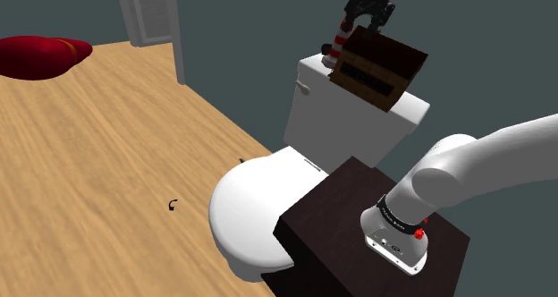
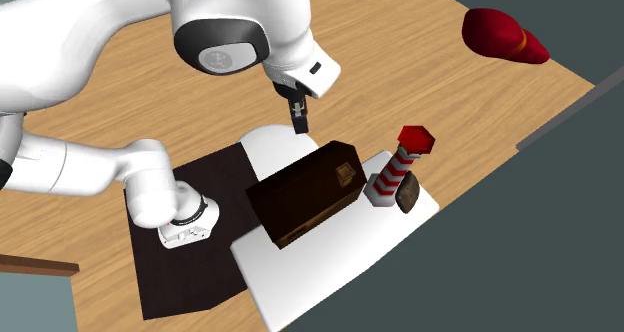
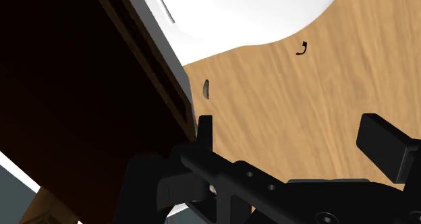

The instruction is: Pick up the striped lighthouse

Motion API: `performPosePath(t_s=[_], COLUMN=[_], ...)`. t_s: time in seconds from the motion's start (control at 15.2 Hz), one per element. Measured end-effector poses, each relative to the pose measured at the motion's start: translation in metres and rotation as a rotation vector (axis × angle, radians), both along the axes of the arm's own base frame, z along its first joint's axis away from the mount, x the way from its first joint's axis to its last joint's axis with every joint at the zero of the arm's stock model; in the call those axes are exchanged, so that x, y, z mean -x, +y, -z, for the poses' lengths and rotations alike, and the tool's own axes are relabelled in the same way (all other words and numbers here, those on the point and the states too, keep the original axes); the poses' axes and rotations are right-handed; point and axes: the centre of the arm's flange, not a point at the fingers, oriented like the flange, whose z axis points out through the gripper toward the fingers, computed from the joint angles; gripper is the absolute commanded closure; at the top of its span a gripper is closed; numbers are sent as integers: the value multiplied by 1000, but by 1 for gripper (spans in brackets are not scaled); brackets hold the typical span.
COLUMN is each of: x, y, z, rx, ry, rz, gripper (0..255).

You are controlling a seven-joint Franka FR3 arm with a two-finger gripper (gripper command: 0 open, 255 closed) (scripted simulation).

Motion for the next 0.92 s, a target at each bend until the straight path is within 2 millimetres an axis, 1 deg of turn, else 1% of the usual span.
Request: performPosePath(t_s=[0.26,0.4,0.53,0.59,0.73,0.92], x=[-27,-35,-48,-52,-63,-73], y=[-36,-56,-72,-82,-102,-132], z=[-12,-23,-32,-33,-41,-57], rx=[-3,-5,-6,-7,-9,-11], ry=[-57,-85,-114,-128,-157,-200], rz=[68,101,135,151,186,236], gripper=[0,0,0,0,0,0])
